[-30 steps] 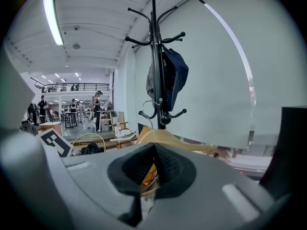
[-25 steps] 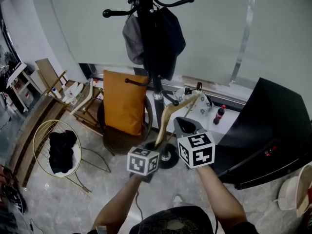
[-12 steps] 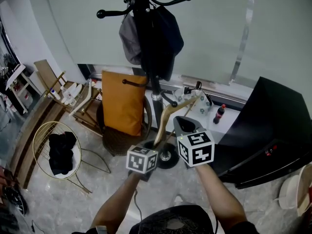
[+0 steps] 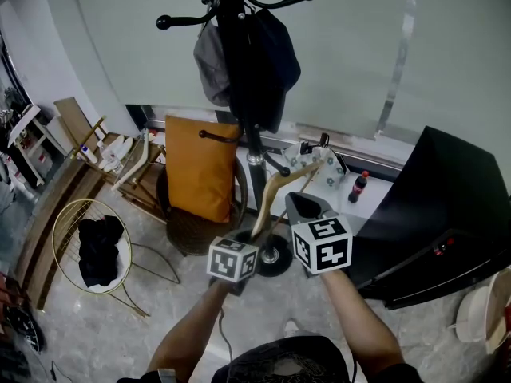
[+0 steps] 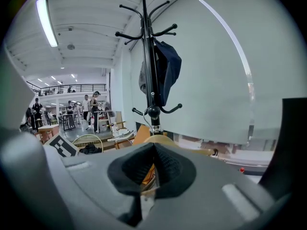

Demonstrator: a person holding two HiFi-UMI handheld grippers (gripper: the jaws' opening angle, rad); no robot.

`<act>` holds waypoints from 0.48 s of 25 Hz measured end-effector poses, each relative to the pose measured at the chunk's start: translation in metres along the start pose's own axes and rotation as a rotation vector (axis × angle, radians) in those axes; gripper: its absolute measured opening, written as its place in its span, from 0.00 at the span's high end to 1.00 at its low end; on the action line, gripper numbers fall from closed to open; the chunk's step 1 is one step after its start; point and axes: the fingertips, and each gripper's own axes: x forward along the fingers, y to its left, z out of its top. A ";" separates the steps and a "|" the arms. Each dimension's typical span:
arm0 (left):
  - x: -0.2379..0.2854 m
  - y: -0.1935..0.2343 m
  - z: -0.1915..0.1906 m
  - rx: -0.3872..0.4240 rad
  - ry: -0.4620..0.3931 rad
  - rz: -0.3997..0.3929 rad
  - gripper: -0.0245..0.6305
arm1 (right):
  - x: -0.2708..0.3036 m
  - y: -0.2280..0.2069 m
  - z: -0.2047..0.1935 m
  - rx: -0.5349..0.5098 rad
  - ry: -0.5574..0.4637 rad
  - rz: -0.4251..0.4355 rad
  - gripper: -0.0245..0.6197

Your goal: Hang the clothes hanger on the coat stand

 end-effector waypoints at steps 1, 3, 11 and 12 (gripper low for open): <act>0.001 0.000 -0.001 0.004 0.004 0.000 0.90 | 0.000 -0.001 0.000 0.002 0.000 -0.001 0.96; 0.001 0.001 -0.003 0.012 0.011 0.000 0.90 | 0.000 -0.001 -0.002 0.004 0.002 -0.001 0.96; 0.003 0.005 -0.010 0.025 0.036 0.007 0.90 | 0.001 -0.001 -0.005 0.009 0.008 -0.003 0.96; 0.003 0.005 -0.011 0.026 0.039 0.007 0.90 | 0.001 -0.001 -0.005 0.009 0.009 -0.004 0.96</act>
